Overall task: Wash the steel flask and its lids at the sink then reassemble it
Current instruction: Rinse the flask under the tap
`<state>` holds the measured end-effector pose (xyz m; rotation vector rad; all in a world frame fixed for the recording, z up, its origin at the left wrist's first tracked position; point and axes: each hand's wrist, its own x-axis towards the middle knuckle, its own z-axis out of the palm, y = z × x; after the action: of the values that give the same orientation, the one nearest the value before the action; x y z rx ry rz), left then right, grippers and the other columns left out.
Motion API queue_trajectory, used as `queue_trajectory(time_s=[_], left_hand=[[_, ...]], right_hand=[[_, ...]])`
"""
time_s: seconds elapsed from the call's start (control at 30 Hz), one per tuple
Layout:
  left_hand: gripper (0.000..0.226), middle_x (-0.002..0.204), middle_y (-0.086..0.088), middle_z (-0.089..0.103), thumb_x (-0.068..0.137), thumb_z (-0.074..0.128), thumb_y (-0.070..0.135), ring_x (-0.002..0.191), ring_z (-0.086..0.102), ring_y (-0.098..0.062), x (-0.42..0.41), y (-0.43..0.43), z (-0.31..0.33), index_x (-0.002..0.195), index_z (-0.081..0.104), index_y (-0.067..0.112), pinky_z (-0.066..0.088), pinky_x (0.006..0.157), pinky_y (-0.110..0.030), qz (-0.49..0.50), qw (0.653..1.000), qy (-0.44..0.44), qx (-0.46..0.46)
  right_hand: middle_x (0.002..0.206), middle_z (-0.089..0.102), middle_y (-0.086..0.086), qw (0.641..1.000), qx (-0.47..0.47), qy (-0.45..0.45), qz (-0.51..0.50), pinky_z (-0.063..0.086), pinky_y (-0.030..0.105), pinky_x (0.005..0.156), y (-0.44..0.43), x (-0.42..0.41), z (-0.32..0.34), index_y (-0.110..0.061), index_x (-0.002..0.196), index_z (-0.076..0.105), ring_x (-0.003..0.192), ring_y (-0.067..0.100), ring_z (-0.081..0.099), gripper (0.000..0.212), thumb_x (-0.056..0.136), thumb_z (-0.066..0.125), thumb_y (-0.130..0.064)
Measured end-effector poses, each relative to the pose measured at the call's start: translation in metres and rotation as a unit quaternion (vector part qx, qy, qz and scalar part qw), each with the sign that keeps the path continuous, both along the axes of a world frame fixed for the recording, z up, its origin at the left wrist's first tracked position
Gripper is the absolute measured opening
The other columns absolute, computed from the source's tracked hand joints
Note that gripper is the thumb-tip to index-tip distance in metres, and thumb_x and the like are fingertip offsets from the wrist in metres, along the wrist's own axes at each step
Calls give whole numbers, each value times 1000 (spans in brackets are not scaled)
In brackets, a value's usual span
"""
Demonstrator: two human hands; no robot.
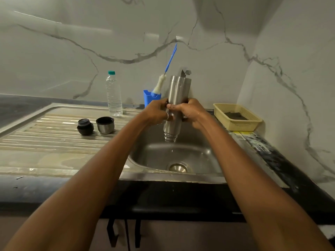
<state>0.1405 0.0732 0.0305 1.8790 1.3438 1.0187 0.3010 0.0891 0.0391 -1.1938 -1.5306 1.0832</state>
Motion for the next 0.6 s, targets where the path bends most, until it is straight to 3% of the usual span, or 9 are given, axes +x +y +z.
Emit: queue_trajectory(time_s=[0.07,0.17,0.23,0.33,0.4,0.47,0.6], left_hand=[[48,119,-2,65,86,74,0,101,63,-15,-11,-3,11,131,61,9,54,70,-18,5,1000,-24,9],[45,121,-9,68,85,74,-6,98,67,-14,-37,-10,30,127,65,6,62,73,-24,28,997,-62,30],[45,121,-6,66,86,68,-13,95,66,-11,-57,-18,45,128,64,3,60,69,-20,34,996,-82,31],[46,119,3,66,87,67,-10,101,67,-13,-94,-30,66,129,64,9,59,72,-22,48,996,-69,26],[44,117,3,70,88,67,-8,97,72,-10,-121,-39,77,126,66,14,60,78,-27,67,995,-70,13],[42,111,1,73,89,63,-9,89,73,-5,-149,-51,84,124,67,14,59,74,-25,88,994,-61,1],[39,109,-3,73,91,58,-9,97,72,-11,-207,-77,87,121,68,15,58,75,-26,135,990,-43,-19]], right_hand=[[104,77,0,1000,17,-4,3,62,39,82,2,-12,12,-21,109,66,92,17,75,39,77,88,-25],[102,78,-1,999,45,-18,6,62,41,83,4,-39,34,-16,115,69,92,18,75,52,70,92,-31],[100,78,-1,998,61,-29,13,62,42,83,4,-61,49,-16,116,69,91,19,75,57,68,92,-35],[98,78,-1,996,77,-42,26,62,42,83,4,-101,68,-16,115,70,90,19,76,60,64,92,-41],[97,78,-2,995,83,-43,39,62,42,82,1,-128,76,-17,112,71,89,18,76,60,61,92,-42],[99,78,-1,993,88,-50,59,62,41,82,-4,-158,80,-16,115,71,90,19,75,61,64,92,-41],[107,75,3,988,97,-62,101,62,44,84,-16,-220,77,-12,122,66,95,22,73,65,69,91,-40]])
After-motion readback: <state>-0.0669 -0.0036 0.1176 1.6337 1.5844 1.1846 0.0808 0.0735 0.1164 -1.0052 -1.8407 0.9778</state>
